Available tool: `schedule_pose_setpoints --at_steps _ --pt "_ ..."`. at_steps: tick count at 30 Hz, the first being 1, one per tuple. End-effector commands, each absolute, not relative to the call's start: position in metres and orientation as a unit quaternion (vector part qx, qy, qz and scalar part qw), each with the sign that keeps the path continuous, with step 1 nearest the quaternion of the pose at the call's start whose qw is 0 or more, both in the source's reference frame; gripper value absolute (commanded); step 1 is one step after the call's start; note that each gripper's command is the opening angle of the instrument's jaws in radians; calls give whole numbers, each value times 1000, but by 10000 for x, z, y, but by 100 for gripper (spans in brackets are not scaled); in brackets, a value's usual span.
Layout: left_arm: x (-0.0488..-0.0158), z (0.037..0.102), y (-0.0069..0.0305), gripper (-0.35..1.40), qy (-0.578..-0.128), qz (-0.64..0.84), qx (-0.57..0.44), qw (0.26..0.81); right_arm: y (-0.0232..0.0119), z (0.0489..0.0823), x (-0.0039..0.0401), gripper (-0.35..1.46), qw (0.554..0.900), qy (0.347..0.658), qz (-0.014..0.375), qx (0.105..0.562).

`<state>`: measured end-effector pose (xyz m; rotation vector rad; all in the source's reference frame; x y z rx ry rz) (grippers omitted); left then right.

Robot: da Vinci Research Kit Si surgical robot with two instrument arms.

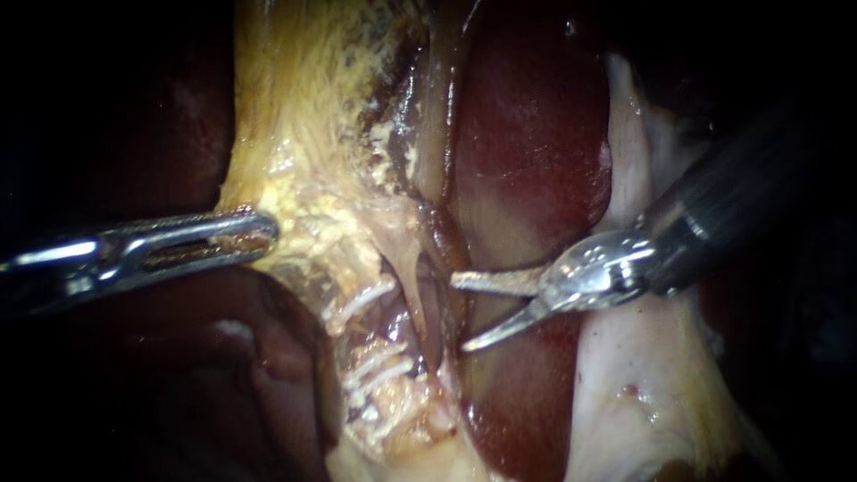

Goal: Go back from the cut left tube

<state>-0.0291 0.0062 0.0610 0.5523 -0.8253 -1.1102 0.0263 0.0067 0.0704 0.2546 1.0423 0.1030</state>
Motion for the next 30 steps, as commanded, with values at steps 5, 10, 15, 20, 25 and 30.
schedule_pose_setpoints --at_steps 5,10,15,20,25,30 --pt "-296 615 60 -35 -376 -506 249 735 71 699 257 143 861 494 44 116" --pt "-309 638 54 -35 -377 -509 242 735 69 700 257 143 861 495 38 113" --pt "-327 680 50 -35 -373 -509 248 735 68 699 256 143 860 496 35 113" --pt "-350 708 57 -35 -372 -508 252 735 67 698 256 143 860 497 32 112" --pt "-371 716 65 -35 -372 -510 252 734 67 695 255 143 860 497 29 111" --pt "-378 715 66 -35 -372 -510 253 733 67 694 255 143 860 497 29 111"
